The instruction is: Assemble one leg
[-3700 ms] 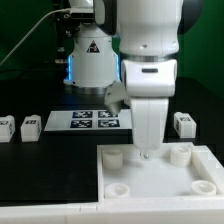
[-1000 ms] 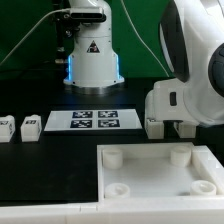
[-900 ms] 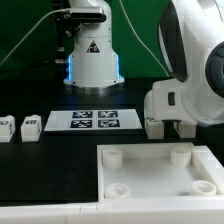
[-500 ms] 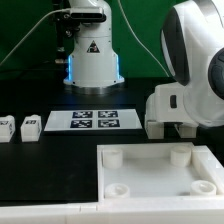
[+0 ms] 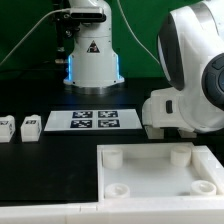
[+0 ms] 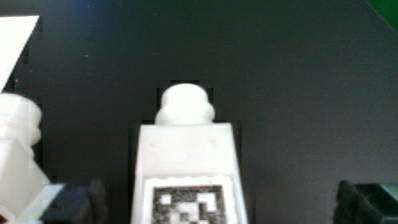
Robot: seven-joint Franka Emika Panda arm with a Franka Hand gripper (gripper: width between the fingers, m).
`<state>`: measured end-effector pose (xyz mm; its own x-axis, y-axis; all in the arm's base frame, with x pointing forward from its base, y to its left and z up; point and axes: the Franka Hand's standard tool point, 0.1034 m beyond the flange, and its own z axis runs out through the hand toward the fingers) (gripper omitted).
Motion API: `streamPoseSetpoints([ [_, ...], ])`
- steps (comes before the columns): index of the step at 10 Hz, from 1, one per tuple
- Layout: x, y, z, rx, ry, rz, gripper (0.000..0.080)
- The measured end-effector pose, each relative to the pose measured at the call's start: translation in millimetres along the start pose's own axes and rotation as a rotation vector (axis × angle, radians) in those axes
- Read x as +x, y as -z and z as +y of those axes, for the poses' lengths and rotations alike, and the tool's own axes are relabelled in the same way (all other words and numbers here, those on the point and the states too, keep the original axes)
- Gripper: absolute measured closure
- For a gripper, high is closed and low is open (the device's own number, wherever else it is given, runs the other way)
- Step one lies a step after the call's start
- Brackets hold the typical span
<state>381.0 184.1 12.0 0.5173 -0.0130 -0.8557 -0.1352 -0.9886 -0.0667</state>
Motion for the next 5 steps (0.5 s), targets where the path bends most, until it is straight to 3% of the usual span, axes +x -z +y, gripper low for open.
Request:
streamPoseSetpoints([
  [1, 0.0, -0.1, -0.1, 0.000, 0.000, 0.000, 0.0151],
  [2, 0.0, -0.1, -0.1, 0.000, 0.000, 0.000, 0.0265],
  [3, 0.0, -0.1, -0.1, 0.000, 0.000, 0.000, 0.0265],
  [4, 0.0, -0.1, -0.1, 0.000, 0.000, 0.000, 0.0445],
  [5, -0.1, -0.2, -0.1, 0.000, 0.000, -0.001, 0.0511],
])
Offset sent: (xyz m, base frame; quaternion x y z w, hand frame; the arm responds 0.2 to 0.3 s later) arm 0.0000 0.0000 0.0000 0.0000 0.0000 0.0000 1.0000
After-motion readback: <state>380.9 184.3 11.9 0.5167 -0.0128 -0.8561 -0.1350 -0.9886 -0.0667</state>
